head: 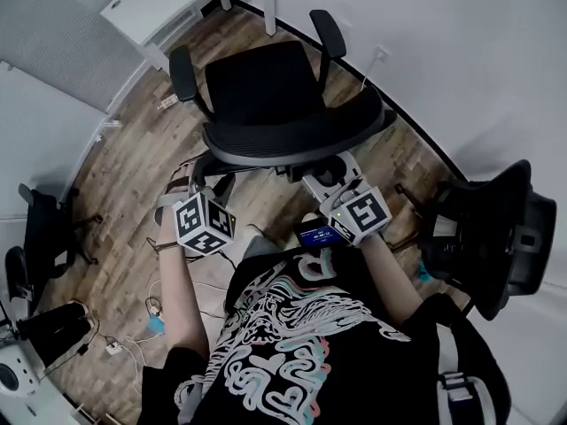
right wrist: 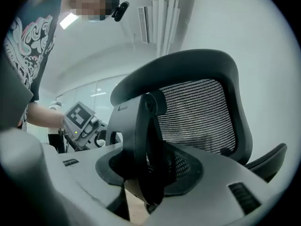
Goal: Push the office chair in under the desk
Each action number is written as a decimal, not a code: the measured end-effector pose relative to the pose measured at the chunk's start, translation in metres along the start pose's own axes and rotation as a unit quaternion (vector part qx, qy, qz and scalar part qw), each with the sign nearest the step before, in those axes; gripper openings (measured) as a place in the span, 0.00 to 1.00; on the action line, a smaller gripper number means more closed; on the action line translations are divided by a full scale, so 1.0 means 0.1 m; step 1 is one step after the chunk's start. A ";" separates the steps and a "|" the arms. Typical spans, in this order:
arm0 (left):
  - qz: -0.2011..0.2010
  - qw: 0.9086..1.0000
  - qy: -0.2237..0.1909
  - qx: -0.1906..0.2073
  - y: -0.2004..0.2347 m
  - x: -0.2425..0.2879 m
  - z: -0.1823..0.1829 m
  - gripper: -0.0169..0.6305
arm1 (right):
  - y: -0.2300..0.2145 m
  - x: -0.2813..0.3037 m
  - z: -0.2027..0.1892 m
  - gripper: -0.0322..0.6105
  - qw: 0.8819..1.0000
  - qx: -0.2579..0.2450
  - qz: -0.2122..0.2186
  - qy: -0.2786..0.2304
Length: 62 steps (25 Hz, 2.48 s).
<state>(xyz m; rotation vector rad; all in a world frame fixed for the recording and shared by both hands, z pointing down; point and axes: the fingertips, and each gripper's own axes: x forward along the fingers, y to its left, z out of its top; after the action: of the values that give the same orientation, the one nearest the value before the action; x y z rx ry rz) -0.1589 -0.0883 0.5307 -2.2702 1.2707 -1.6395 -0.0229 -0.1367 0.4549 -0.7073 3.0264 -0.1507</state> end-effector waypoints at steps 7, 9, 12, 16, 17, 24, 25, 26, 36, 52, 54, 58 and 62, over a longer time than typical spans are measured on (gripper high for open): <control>0.004 1.000 0.011 -0.015 -0.03 0.01 0.06 0.35 | -0.09 0.00 0.02 0.33 1.000 0.008 0.014 0.017; 0.005 1.000 0.015 -0.018 -0.06 0.02 0.09 0.35 | -0.12 -0.03 0.02 0.33 1.000 0.008 0.018 0.017; 0.008 1.000 0.017 -0.022 -0.09 0.04 0.15 0.35 | -0.17 -0.08 0.02 0.33 1.000 0.006 0.023 0.015; 0.013 0.999 0.022 -0.027 -0.12 0.05 0.20 0.35 | -0.20 -0.11 0.02 0.33 0.999 0.006 0.029 0.014; 0.014 0.999 0.022 -0.027 -0.12 0.06 0.21 0.35 | -0.21 -0.12 0.02 0.33 0.999 0.006 0.030 0.013; 0.021 0.999 0.025 -0.026 -0.11 0.08 0.22 0.36 | -0.24 -0.10 0.02 0.33 0.999 0.004 0.037 0.009; 0.021 0.999 0.025 -0.026 -0.11 0.08 0.22 0.36 | -0.25 -0.10 0.02 0.33 0.999 0.003 0.039 0.008; 0.021 0.999 0.025 -0.027 -0.10 0.08 0.23 0.36 | -0.25 -0.10 0.02 0.33 0.999 0.003 0.041 0.006; 0.018 0.999 0.032 -0.039 -0.07 0.09 0.24 0.35 | -0.29 -0.07 0.06 0.33 0.999 0.001 0.048 0.005; 0.024 0.997 0.040 -0.053 0.10 0.32 0.41 0.35 | -0.64 0.06 0.07 0.33 0.998 0.001 0.066 -0.002; 0.027 0.997 0.042 -0.055 0.12 0.34 0.41 0.35 | -0.67 0.09 0.07 0.33 0.998 0.002 0.069 -0.001; 0.032 0.997 0.048 -0.060 0.18 0.39 0.45 0.35 | -0.76 0.14 0.08 0.33 0.997 0.003 0.077 0.003; 0.037 0.996 0.051 -0.063 0.25 0.44 0.49 0.35 | -0.85 0.20 0.11 0.33 0.997 0.002 0.083 0.002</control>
<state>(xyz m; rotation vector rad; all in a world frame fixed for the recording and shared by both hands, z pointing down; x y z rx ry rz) -0.1294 -0.1524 0.5303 -2.2032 1.5036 -1.7158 -0.0025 -0.2220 0.4525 -0.4535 3.0702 -0.1534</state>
